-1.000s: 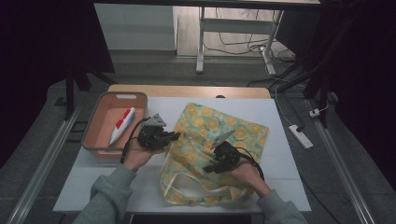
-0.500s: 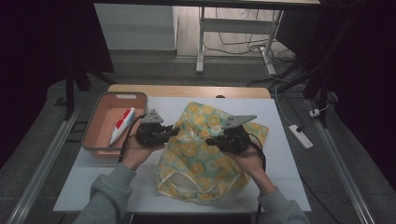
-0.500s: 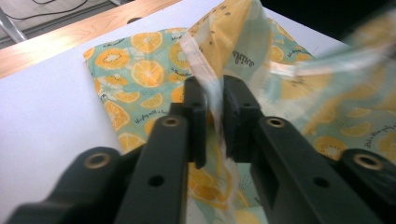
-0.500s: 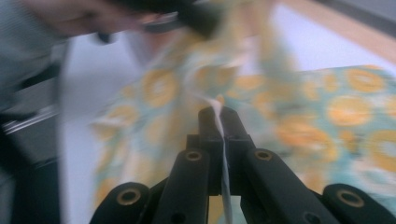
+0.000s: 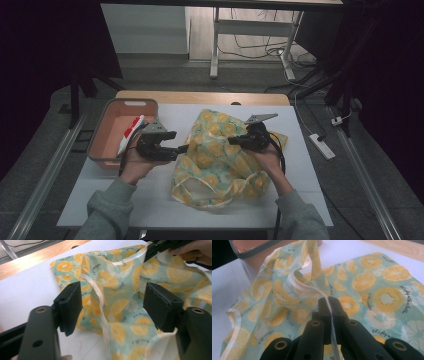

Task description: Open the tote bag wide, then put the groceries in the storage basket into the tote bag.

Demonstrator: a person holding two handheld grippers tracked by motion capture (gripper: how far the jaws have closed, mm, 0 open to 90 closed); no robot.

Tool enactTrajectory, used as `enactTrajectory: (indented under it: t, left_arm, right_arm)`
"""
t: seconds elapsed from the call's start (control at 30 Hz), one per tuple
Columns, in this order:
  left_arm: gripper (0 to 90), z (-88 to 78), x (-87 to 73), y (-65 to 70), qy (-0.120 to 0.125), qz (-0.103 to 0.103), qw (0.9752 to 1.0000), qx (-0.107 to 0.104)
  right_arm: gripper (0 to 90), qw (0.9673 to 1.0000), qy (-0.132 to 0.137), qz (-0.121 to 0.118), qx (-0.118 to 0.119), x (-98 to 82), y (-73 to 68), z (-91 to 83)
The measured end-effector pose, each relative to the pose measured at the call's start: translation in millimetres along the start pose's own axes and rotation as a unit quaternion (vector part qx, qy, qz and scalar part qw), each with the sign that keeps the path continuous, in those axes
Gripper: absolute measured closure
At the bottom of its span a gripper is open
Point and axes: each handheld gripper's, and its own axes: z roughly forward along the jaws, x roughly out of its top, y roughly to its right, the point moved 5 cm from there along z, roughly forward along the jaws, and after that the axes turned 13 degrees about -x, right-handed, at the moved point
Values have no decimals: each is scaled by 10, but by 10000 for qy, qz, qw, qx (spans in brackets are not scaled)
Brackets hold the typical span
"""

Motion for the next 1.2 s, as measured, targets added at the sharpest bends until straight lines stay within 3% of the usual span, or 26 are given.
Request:
enactTrajectory:
  t: [0.2,0.37,0.57,0.8,1.2]
  left_arm:
    - [291,-270,4,-34,10,28,9999,106]
    - [287,-388,-54,-152,-27,-123,9994,315]
    - [283,-446,-139,-329,-230,-281,9974,617]
    - [281,-473,-186,-468,-298,-365,9966,672]
    - [271,-553,-323,-729,-467,-625,9907,1111]
  right_arm:
    - [896,9998,167,-55,-10,38,-33,-130]
    - [896,9993,352,-132,-51,91,-108,-269]
    - [896,9990,408,-196,-65,109,-163,-319]
    - [895,9991,368,-165,-86,62,-141,-325]
    - [895,9994,312,-124,-70,13,-130,-301]
